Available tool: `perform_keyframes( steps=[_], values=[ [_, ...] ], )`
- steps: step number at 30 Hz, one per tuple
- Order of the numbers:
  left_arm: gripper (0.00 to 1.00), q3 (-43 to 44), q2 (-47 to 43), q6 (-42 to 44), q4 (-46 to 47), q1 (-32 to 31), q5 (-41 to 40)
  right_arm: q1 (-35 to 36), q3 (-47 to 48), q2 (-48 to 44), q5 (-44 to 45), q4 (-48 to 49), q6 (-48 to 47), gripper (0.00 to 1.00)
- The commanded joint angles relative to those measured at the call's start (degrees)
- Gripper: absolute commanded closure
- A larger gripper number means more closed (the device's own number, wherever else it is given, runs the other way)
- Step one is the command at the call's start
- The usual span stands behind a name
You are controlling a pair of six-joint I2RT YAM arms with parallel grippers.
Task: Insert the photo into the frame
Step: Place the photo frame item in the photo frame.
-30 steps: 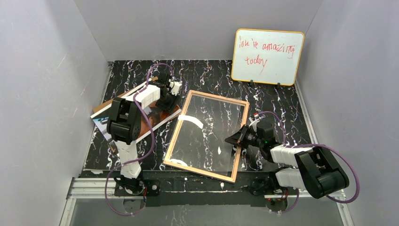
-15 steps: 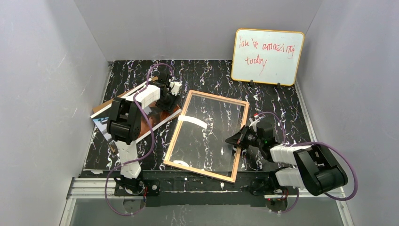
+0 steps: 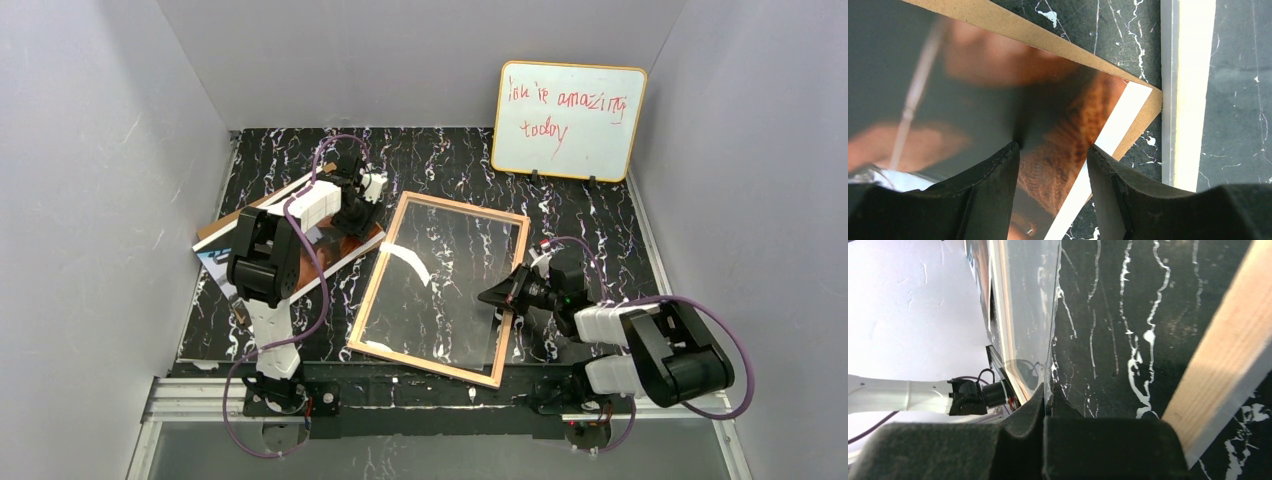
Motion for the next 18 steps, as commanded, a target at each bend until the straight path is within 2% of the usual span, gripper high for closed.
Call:
perform_keyframes(
  steps=[1, 8, 18],
  values=[
    [0.49, -4.6, 5.0, -0.1, -3.4, -2.1, 2.0, 0.0, 1.1, -4.4, -1.4, -0.7, -2.7, 0.99],
    [0.49, -4.2, 5.3, -0.2, -3.4, -2.1, 2.0, 0.1, 1.0, -6.9, -1.0, -2.7, -4.3, 0.99],
    [0.49, -4.7, 5.1, -0.2, -3.4, -2.1, 1.9, -0.4, 1.4, -4.9, 0.4, -2.3, -4.0, 0.99]
  ],
)
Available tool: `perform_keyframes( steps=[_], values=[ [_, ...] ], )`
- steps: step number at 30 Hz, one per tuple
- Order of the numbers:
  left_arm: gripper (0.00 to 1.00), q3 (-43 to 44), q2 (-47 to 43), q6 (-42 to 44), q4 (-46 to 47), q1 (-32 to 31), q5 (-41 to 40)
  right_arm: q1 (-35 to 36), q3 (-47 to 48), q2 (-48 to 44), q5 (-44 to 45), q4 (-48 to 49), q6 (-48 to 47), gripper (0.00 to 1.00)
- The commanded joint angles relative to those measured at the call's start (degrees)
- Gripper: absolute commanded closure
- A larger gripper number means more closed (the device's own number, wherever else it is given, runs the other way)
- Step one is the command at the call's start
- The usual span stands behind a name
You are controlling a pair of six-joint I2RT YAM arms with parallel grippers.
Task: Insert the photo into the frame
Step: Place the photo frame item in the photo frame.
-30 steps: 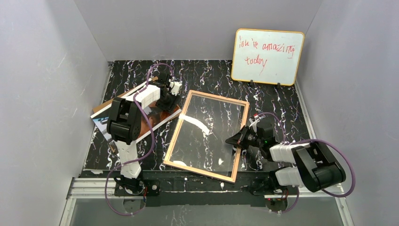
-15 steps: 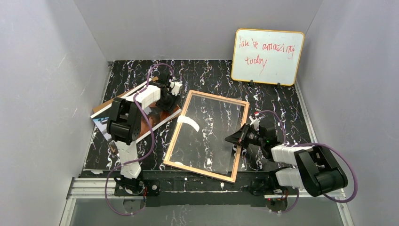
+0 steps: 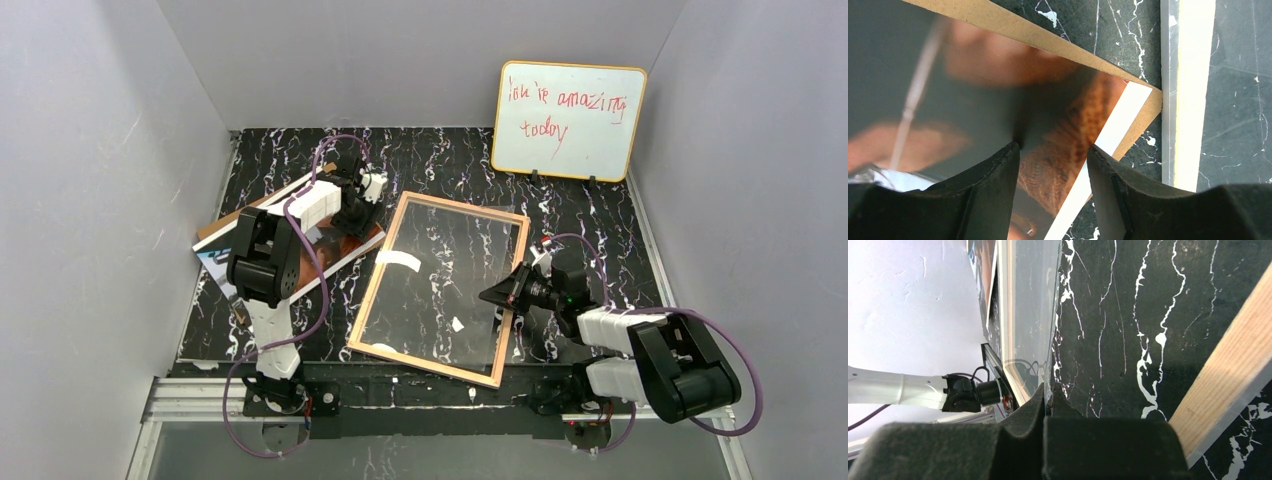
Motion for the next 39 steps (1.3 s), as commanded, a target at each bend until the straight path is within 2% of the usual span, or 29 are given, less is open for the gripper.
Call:
perform_keyframes(
  steps=[1, 29, 39],
  values=[
    [0.49, -4.5, 5.2, -0.1, -3.6, -2.1, 1.9, -0.5, 1.3, 1.0, 0.5, 0.8, -0.9, 0.99],
    [0.49, -4.4, 5.7, 0.0, -3.5, -2.2, 1.5, -2.5, 1.5, 10.6, -5.2, 6.7, 2.0, 0.99],
    [0.49, -4.4, 5.8, -0.1, -3.5, -2.1, 1.6, -2.5, 1.8, 9.2, -6.5, 7.1, 1.2, 0.99]
  ],
)
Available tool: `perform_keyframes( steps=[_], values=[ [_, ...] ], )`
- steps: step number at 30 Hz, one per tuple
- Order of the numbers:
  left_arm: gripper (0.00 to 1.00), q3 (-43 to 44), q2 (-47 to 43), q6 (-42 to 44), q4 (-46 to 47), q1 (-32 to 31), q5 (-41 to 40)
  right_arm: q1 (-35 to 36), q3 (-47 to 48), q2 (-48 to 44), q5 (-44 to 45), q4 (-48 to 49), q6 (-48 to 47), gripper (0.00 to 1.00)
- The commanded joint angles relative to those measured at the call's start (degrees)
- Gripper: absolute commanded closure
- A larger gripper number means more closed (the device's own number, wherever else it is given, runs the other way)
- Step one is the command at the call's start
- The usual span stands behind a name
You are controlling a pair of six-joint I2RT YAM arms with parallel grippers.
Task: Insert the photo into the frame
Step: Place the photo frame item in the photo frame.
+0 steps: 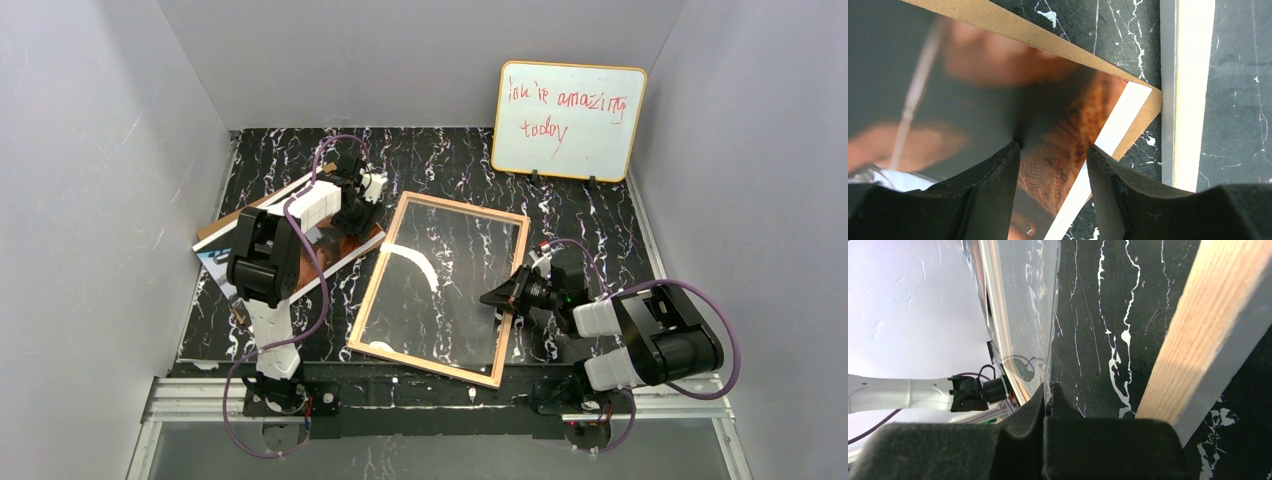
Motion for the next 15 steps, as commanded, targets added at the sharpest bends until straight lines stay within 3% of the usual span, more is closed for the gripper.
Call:
perform_keyframes(
  steps=[1, 15],
  values=[
    [0.49, -4.3, 5.8, -0.1, -3.6, -2.1, 1.6, 0.0, 1.7, -1.0, -2.5, 1.8, -0.6, 0.99],
    [0.49, -4.6, 5.9, 0.1, -3.3, -2.1, 1.4, 0.0, 0.2, -6.1, -1.0, 0.8, -1.8, 0.99]
  ],
)
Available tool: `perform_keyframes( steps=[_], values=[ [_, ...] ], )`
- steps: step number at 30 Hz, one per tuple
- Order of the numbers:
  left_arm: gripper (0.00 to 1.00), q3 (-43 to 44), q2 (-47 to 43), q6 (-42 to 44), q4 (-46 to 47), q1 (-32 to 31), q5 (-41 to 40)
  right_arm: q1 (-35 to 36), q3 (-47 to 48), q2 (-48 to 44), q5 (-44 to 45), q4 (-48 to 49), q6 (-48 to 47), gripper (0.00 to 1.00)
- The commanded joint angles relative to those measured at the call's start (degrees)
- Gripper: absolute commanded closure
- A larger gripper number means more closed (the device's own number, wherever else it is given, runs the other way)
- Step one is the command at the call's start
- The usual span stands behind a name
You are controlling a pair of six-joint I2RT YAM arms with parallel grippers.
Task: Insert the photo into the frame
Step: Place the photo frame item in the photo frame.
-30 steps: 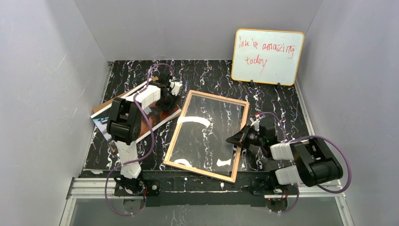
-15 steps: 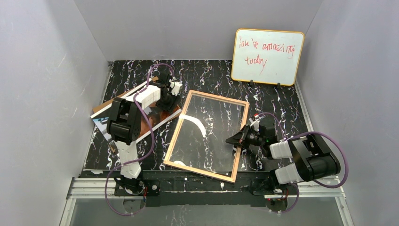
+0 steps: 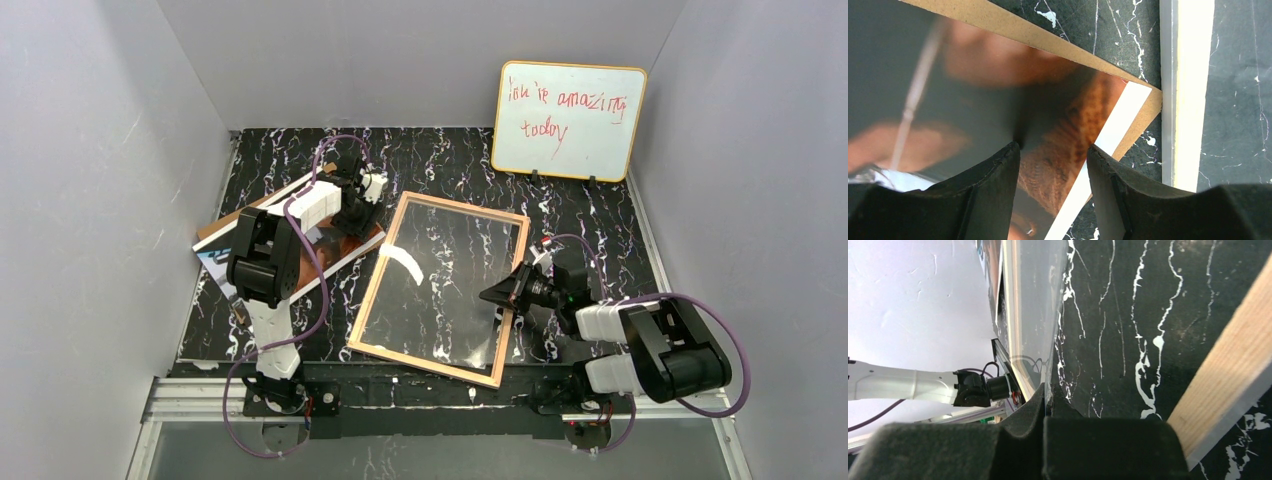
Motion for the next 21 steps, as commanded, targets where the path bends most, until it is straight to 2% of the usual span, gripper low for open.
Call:
perform_keyframes(
  steps=[1, 21],
  values=[
    [0.49, -4.4, 5.9, -0.1, -3.4, -2.0, 1.6, 0.0, 0.4, -2.0, -0.6, 0.8, -1.6, 0.99],
    [0.49, -4.0, 5.8, 0.0, -3.9, -2.1, 1.5, -0.6, 2.0, 1.0, -0.1, 1.0, -1.8, 0.99]
  ],
)
